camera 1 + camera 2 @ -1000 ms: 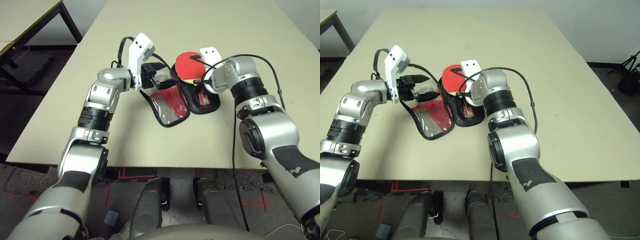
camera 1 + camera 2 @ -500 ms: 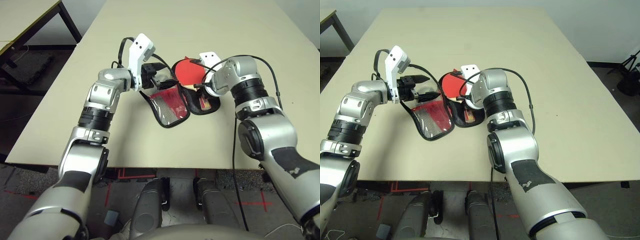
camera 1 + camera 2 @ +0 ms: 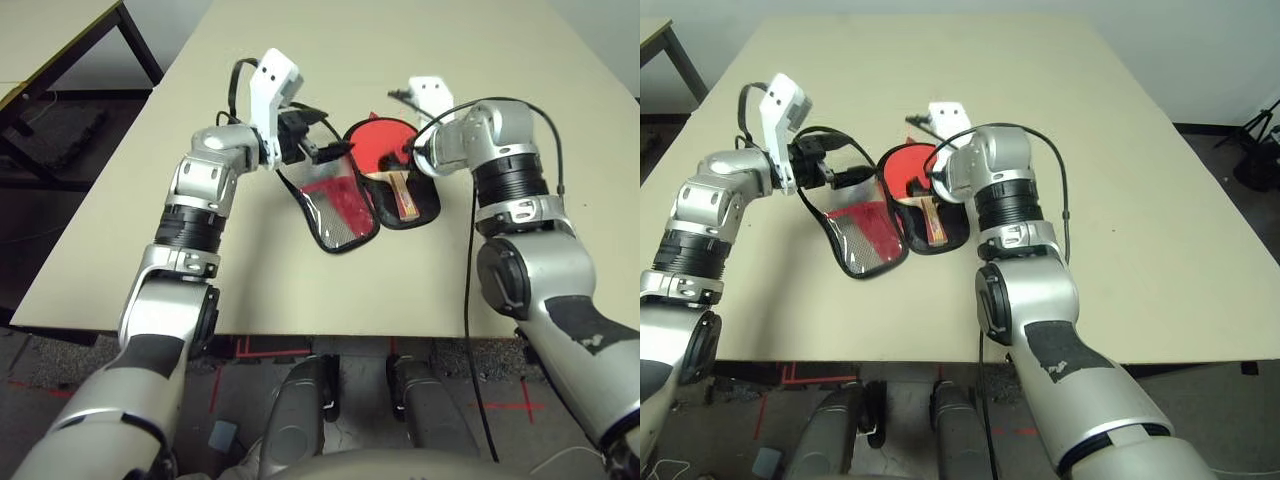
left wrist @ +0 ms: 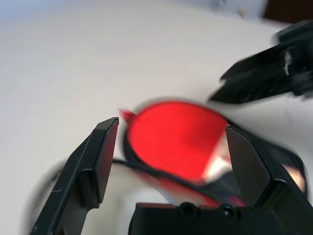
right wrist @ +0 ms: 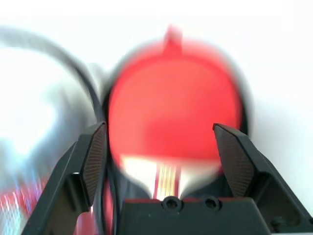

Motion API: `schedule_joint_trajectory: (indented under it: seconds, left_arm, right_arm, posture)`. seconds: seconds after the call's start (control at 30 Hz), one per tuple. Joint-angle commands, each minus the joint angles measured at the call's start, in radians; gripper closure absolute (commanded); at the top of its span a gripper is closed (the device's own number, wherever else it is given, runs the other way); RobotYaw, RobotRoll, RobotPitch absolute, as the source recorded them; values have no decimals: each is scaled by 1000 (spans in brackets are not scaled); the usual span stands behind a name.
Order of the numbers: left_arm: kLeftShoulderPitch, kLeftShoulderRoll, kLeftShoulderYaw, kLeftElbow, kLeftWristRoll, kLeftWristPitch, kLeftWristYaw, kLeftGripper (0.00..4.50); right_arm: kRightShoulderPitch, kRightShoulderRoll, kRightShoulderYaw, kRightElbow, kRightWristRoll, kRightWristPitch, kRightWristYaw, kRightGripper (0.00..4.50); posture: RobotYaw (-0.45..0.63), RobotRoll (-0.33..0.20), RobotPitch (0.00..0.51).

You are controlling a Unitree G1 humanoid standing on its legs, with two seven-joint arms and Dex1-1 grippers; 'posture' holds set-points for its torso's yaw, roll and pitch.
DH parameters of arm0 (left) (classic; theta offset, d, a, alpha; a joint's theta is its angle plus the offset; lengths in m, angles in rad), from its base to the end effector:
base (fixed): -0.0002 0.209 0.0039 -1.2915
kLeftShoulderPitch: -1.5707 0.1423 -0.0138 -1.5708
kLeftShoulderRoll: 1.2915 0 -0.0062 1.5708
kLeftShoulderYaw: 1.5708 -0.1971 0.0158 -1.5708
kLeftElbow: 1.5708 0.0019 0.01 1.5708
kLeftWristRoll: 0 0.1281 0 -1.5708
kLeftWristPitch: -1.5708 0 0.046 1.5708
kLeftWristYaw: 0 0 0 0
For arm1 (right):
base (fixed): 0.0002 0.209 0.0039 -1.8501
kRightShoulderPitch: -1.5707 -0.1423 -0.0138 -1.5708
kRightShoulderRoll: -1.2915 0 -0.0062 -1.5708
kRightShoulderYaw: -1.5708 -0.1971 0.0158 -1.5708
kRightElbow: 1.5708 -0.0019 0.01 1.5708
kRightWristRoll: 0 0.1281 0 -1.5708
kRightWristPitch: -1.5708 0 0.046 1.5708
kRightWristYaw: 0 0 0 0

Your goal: Store the ping-pong paddle in its case and zip it.

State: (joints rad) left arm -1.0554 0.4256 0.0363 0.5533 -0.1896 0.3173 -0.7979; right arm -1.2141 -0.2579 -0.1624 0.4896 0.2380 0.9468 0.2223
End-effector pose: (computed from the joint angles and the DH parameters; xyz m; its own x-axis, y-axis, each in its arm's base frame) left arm 0.3532 0.1974 0.2382 0.7206 -0.6925 0.0337 0.6641 0.7033 0.2535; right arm 0.3539 -0.1477 0.2602 0.9164 0.3461 -0.2011 -0.3311 0.9377 0.1055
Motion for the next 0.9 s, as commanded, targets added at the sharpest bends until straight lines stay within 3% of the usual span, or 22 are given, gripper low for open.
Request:
schedule_joint_trajectory:
  seconds: [0.03,0.23,0.53,0.77,0.9]
  left_arm:
    - [-45,27,48,95,2,-59,41,0]
    - [-84,120,74,255,27,-134,43,0]
    - [-44,282,78,543,90,-261,67,0]
    - [40,257,35,583,125,-281,14,0]
    - [117,178,-10,474,125,-240,-74,0]
  right_arm:
    - [114,-83,52,-118,1,-162,164,33]
    - [310,-169,-14,-322,68,-166,246,33]
    - [406,-227,-86,-476,177,-21,251,33]
    - [424,-250,-111,-480,200,20,230,33]
    - [426,-268,-99,-465,180,-16,219,33]
  posture:
    - [2,0,130]
    - [-1,0,131]
    - [-12,0,141]
    - [-12,0,147]
    - [-16,0,151]
